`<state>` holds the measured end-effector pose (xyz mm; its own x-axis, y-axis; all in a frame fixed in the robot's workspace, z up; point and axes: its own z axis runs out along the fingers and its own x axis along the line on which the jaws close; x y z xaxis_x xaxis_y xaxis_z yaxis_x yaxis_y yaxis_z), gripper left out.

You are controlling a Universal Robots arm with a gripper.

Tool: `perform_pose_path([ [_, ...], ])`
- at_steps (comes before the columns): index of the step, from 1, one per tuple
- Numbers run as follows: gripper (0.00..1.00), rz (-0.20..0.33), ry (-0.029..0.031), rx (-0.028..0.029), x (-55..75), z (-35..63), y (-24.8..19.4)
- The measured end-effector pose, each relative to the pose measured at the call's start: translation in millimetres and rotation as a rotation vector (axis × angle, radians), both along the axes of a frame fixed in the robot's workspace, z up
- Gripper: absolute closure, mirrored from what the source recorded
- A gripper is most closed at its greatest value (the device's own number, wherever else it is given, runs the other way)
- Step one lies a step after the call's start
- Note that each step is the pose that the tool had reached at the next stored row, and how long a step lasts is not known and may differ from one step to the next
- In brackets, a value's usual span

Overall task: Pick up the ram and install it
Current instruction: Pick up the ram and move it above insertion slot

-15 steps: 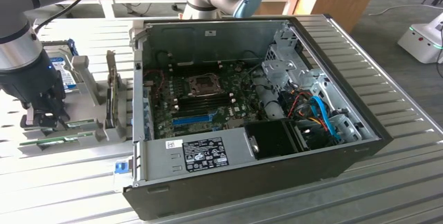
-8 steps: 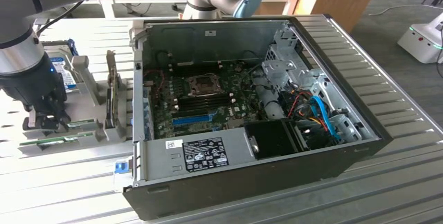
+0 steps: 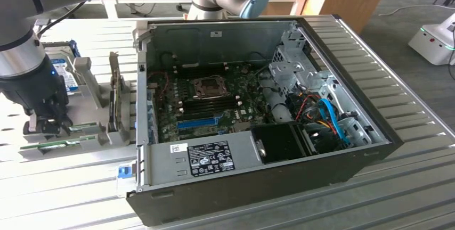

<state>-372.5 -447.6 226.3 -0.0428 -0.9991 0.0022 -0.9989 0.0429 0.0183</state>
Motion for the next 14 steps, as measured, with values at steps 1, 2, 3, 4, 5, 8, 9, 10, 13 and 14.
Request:
perform_pose_path([
  [1, 0.70, 0.000, -0.0001, 0.0001, 0.0, -0.1, -0.7],
  [2, 0.70, 0.000, 0.0000, 0.0000, 0.0, 0.0, -1.2],
  [3, 0.70, 0.000, 0.0000, 0.0000, 0.0, 0.0, -1.8],
  [4, 0.70, 0.000, 0.0000, 0.0000, 0.0, 0.0, -2.3],
  [5, 0.70, 0.000, 0.0000, 0.0000, 0.0, 0.0, -2.9],
  [8, 0.70, 0.000, 0.0000, 0.0000, -0.1, 0.0, -3.5],
  [9, 0.70, 0.000, 0.0001, 0.0000, -0.1, 0.0, -3.5],
  [10, 0.70, 0.000, 0.0000, 0.0000, 0.0, 0.0, -3.5],
  [13, 0.70, 0.000, -0.0002, 0.0002, 0.0, -0.9, -3.6],
  [14, 0.70, 0.000, -0.0001, 0.0001, -0.1, -1.8, -3.7],
])
